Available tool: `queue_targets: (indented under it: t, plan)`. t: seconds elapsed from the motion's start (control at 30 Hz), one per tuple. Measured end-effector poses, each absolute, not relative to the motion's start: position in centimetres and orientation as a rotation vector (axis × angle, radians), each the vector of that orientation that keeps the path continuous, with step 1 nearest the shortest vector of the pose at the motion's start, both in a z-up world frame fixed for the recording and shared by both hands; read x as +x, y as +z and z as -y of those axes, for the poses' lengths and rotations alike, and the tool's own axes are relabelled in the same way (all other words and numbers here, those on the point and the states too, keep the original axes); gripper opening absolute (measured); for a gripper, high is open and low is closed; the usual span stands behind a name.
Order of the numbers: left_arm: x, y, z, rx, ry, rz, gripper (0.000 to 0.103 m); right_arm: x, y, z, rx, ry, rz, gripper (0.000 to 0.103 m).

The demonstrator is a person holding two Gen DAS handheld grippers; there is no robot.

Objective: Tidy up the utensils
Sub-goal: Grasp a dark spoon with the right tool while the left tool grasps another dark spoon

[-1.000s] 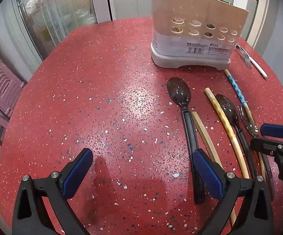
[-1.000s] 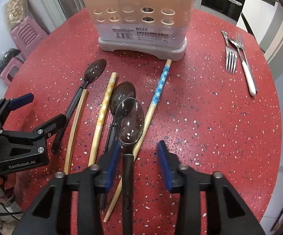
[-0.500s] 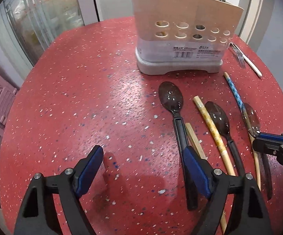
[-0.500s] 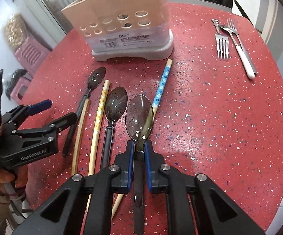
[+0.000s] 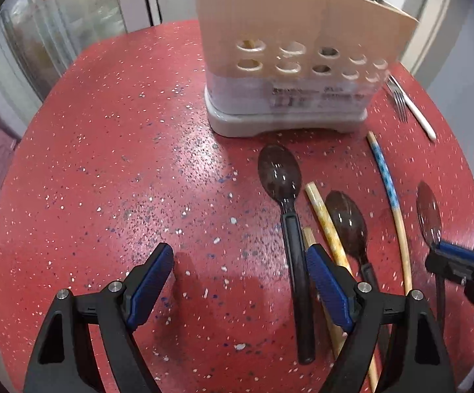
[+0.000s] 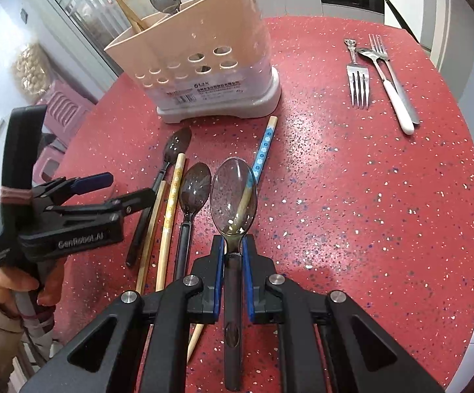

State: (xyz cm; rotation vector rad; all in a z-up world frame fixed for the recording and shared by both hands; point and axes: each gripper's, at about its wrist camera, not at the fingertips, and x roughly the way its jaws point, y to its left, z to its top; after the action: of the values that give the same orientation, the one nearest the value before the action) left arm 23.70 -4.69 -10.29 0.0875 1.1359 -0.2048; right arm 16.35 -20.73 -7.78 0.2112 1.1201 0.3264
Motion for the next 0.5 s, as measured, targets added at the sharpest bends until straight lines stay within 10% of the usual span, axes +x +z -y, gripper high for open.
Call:
queue_targets:
  t: [0.5]
  plan:
    - [26.3, -10.4, 6.0, 0.111, -0.199, -1.183, 0.101, 15.7, -6.5, 21.8, 0.225, 0.331, -1.095, 0.012]
